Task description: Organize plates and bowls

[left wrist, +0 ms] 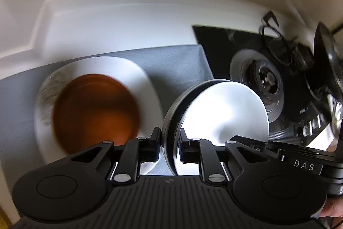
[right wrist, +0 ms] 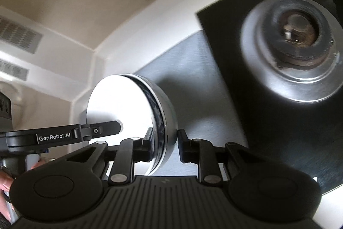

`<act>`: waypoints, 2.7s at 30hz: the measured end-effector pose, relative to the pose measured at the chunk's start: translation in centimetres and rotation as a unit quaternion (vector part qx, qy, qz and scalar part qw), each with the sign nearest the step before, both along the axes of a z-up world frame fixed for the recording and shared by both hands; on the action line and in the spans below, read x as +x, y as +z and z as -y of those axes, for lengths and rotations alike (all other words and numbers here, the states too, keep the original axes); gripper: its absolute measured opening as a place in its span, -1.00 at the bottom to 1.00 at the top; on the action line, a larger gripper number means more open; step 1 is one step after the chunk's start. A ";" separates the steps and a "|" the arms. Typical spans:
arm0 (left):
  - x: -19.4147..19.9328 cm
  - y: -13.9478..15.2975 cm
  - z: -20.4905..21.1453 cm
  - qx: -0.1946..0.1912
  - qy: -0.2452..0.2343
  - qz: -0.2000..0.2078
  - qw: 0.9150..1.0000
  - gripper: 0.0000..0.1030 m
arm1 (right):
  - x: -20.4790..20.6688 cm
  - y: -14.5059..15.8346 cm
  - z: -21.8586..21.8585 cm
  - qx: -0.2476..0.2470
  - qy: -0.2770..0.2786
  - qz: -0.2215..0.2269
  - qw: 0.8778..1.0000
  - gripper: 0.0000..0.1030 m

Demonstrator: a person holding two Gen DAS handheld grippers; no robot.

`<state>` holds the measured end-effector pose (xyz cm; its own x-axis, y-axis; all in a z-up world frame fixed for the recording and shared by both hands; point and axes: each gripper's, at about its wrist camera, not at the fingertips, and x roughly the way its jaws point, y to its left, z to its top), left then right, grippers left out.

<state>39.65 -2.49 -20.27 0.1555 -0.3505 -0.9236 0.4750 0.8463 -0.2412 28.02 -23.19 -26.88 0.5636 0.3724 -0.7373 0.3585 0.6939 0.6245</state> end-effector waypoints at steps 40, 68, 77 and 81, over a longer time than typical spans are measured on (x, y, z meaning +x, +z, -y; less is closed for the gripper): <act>-8.1 -3.7 -31.8 0.018 0.287 -0.126 0.950 -0.65 | 2.2 -1.7 -29.8 -0.010 0.316 -0.051 0.947 -0.48; -10.5 -1.8 -30.6 0.016 0.209 -0.002 0.978 -0.64 | 0.3 0.1 -29.3 -0.054 0.329 -0.021 0.943 -0.33; -11.2 -4.0 -30.6 0.020 0.214 -0.022 0.976 -0.62 | 0.4 -1.7 -28.4 -0.014 0.308 -0.030 0.951 -0.19; -10.7 -3.5 -31.7 0.005 0.237 -0.023 0.971 -0.62 | 0.8 -1.3 -27.5 -0.001 0.276 -0.022 0.961 -0.18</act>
<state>28.94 29.22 -23.80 0.2563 -0.2411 -0.9360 0.0200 0.9695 -0.2442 28.81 4.30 -28.21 0.2500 0.6046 -0.7563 -0.0383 0.7867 0.6162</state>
